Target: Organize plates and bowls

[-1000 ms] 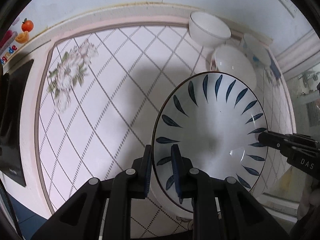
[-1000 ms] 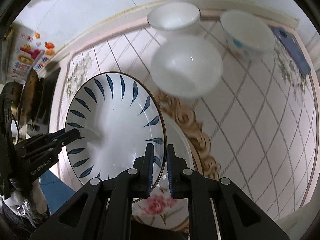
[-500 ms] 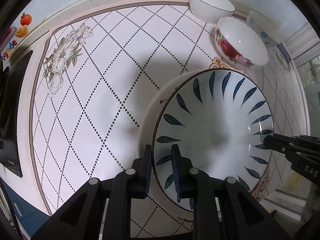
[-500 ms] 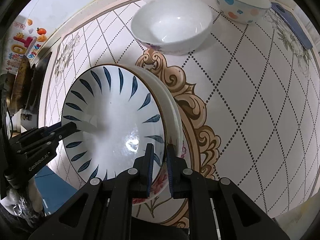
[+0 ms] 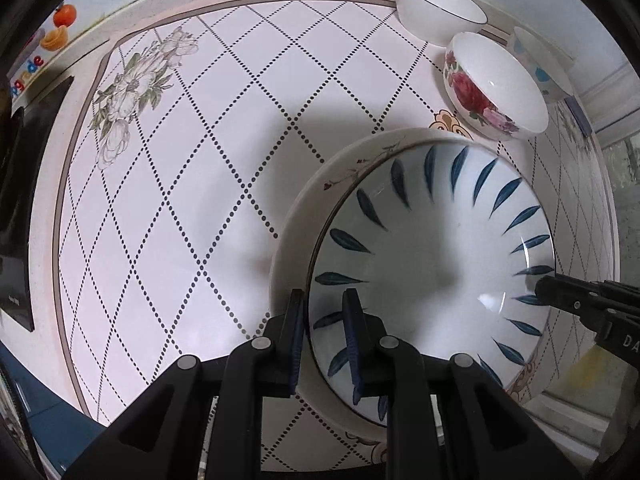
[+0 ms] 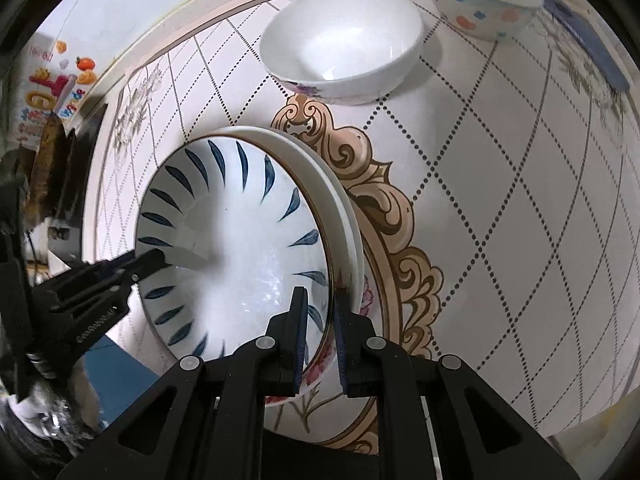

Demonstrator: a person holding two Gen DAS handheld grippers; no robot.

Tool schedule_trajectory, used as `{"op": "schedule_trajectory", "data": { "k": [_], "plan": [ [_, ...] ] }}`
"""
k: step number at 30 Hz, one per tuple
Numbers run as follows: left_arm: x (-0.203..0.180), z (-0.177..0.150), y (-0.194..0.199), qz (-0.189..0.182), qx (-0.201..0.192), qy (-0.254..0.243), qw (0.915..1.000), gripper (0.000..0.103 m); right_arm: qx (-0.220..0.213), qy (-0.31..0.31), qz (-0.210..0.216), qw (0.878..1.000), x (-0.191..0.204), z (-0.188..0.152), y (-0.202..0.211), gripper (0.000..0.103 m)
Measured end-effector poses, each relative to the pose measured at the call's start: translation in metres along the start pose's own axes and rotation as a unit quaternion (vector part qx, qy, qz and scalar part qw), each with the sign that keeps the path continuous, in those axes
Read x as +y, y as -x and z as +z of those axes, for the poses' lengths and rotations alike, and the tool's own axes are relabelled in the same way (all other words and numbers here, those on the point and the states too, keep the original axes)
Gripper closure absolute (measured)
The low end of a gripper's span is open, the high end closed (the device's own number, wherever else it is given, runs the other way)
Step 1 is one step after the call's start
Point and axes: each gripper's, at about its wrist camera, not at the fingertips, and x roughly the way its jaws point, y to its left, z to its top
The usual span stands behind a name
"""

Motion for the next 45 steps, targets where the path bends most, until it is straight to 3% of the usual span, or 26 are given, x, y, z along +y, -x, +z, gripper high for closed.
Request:
{"op": "schedule_trajectory", "data": {
  "k": [7, 15, 26, 38, 45],
  "plan": [
    [0.01, -0.007, 0.017, 0.001, -0.011, 0.027, 0.9996, 0.086, -0.01, 0.004, 0.019, 1.0, -0.002, 0.002, 0.015, 0.086],
    [0.003, -0.029, 0.087, 0.0, -0.061, 0.038, 0.9974, 0.086, -0.051, 0.03, 0.016, 0.998, 0.02, -0.012, 0.068, 0.086],
    [0.002, -0.071, 0.181, -0.02, -0.121, 0.013, 0.9924, 0.086, -0.125, 0.038, 0.011, 0.991, 0.062, -0.084, 0.165, 0.086],
    [-0.004, -0.126, 0.223, -0.04, -0.146, -0.024, 0.9882, 0.086, -0.163, 0.042, 0.002, 0.986, 0.092, -0.165, 0.21, 0.086],
    [-0.016, -0.125, 0.224, -0.049, -0.147, -0.024, 0.9876, 0.086, -0.176, 0.026, 0.013, 0.984, 0.087, -0.185, 0.222, 0.086]
  ]
}}
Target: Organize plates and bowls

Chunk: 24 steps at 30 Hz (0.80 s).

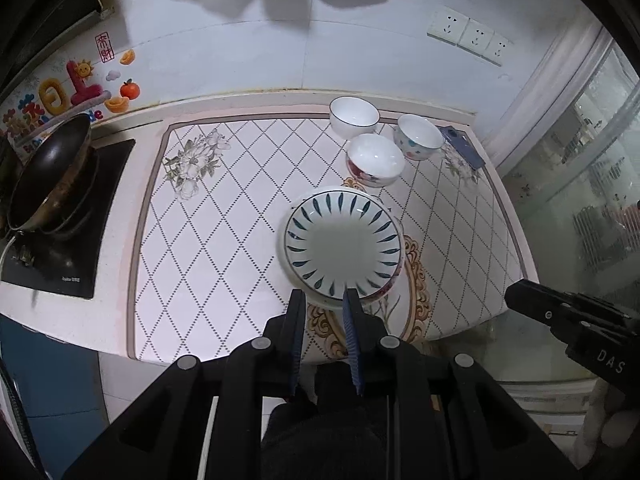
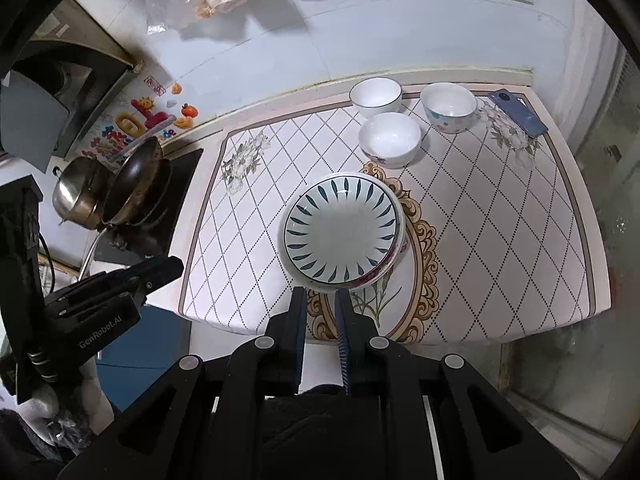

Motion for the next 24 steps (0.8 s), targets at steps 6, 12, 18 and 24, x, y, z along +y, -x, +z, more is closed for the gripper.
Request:
{"op": "schedule_trajectory", "data": {
  "k": [6, 12, 18, 24],
  "plan": [
    [-0.014, 0.029, -0.027, 0.005, -0.009, 0.011, 0.9999, 0.073, 0.006, -0.02, 0.009, 1.0, -0.029, 0.022, -0.011, 0.064],
    [-0.023, 0.087, -0.093, 0.012, 0.011, 0.049, 0.9987, 0.072, 0.015, -0.042, 0.017, 0.999, -0.077, 0.069, -0.046, 0.057],
    [-0.028, 0.139, -0.172, 0.018, 0.045, 0.078, 0.9958, 0.072, 0.028, -0.065, 0.025, 0.997, -0.136, 0.135, -0.107, 0.057],
    [-0.028, 0.174, -0.253, -0.02, 0.105, 0.106, 0.9886, 0.072, 0.054, -0.069, 0.031, 0.996, -0.178, 0.197, -0.185, 0.057]
  ]
}}
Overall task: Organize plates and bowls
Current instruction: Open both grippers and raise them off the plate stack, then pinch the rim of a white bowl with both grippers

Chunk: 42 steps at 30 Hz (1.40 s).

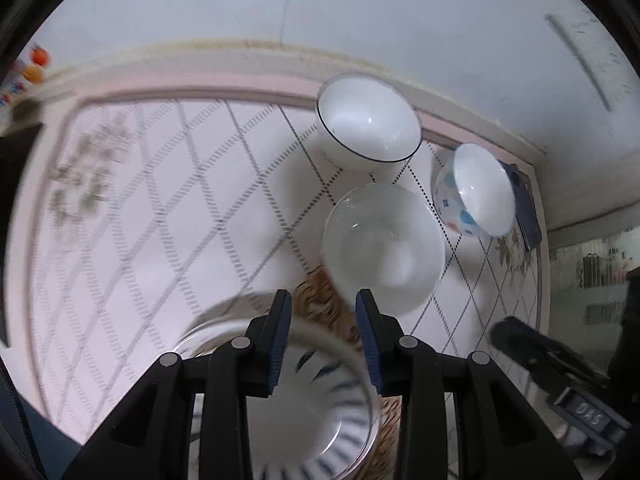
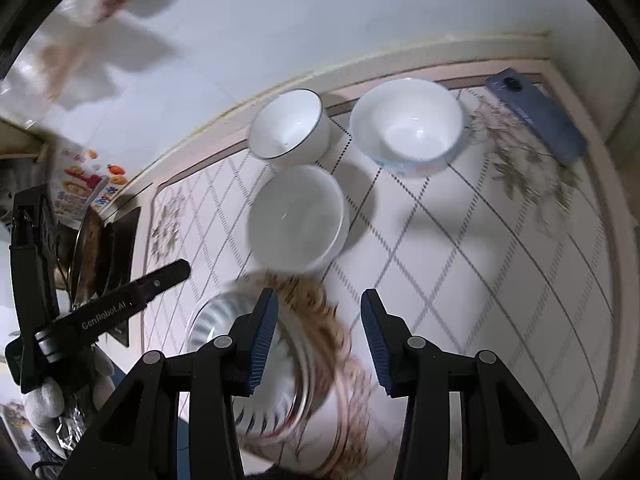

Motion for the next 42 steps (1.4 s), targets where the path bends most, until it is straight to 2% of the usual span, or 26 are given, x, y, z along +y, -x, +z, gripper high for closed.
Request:
{"op": "schedule_trajectory", "data": {
  "k": [2, 9, 10, 11, 12, 17, 24, 34, 42],
  "plan": [
    [0.001, 0.011, -0.02, -0.009, 0.017, 0.014, 0.9997, 0.072, 0.019, -0.008, 0.007, 1.0, -0.009, 0.019, -0.025, 0.057],
    [-0.001, 0.028, -0.058, 0.009, 0.043, 0.02, 0.9988, 0.073, 0.063, -0.029, 0.024, 0.997, -0.024, 0.06, -0.098, 0.06],
    [-0.001, 0.028, -0.059, 0.013, 0.044, 0.018, 0.9988, 0.074, 0.068, -0.031, 0.027, 0.997, -0.025, 0.064, -0.109, 0.069],
    [-0.003, 0.028, -0.06, 0.017, 0.041, 0.014, 0.9989, 0.084, 0.072, -0.031, 0.028, 0.997, -0.025, 0.065, -0.114, 0.083],
    [-0.004, 0.028, -0.06, 0.018, 0.04, 0.01, 0.999, 0.089, 0.079, -0.03, 0.027, 0.996, -0.025, 0.067, -0.123, 0.085],
    [-0.017, 0.022, -0.054, 0.037, 0.026, -0.012, 0.9989, 0.089, 0.075, -0.007, 0.013, 0.997, -0.017, 0.067, -0.131, 0.088],
    [-0.035, -0.002, -0.031, 0.029, 0.017, -0.034, 0.9988, 0.089, 0.071, 0.005, 0.008, 0.997, -0.01, 0.054, -0.114, 0.088],
    [-0.081, -0.058, 0.002, -0.001, 0.018, -0.09, 0.9958, 0.089, 0.066, 0.004, -0.001, 0.998, -0.037, 0.012, -0.046, 0.088],
    [-0.114, -0.085, -0.012, -0.006, 0.038, -0.134, 0.9903, 0.089, 0.063, -0.01, -0.017, 0.998, -0.077, -0.029, -0.003, 0.088]
  ]
}}
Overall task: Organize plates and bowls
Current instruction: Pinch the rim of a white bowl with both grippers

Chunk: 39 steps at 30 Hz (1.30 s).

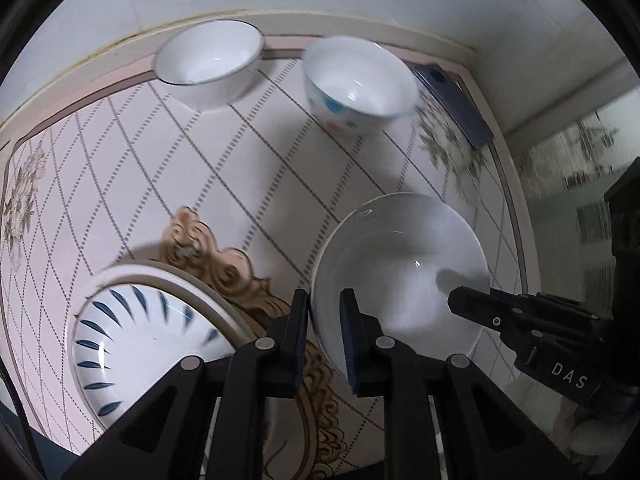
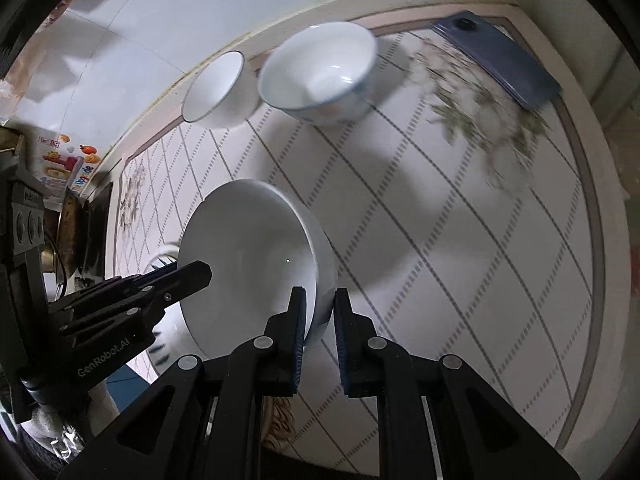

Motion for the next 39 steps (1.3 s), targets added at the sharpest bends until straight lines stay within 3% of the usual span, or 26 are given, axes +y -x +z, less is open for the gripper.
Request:
{"op": "schedule_trajectory", "data": {
  "k": [16, 26, 30, 32, 33, 35, 39],
  "plan": [
    [-0.043, -0.03, -0.051, 0.017, 0.056, -0.062, 0.9963, 0.089, 0.03, -0.07, -0.01, 0.997, -0.058, -0.056, -0.012, 0.088],
    [-0.043, -0.021, -0.039, 0.02, 0.053, -0.063, 0.9964, 0.089, 0.05, -0.097, 0.001, 0.994, -0.071, -0.058, -0.018, 0.087],
    [-0.029, 0.009, 0.009, 0.005, 0.0, -0.038, 0.9993, 0.086, 0.029, -0.105, 0.014, 0.994, -0.076, -0.046, 0.01, 0.087],
    [-0.018, 0.035, 0.028, -0.011, -0.02, -0.017, 0.9996, 0.075, 0.009, -0.107, 0.02, 0.994, -0.076, -0.032, 0.03, 0.083],
    [-0.014, 0.046, 0.032, -0.014, -0.029, -0.009, 0.9995, 0.071, 0.0, -0.107, 0.025, 0.994, -0.076, -0.023, 0.037, 0.08],
    [-0.004, 0.07, 0.036, -0.005, -0.05, 0.009, 0.9987, 0.068, -0.02, -0.108, 0.039, 0.993, -0.073, -0.001, 0.049, 0.061],
    [0.014, 0.118, 0.017, -0.006, -0.046, 0.048, 0.9978, 0.068, -0.057, -0.097, 0.05, 0.992, -0.066, 0.048, 0.052, 0.059]
  ]
}}
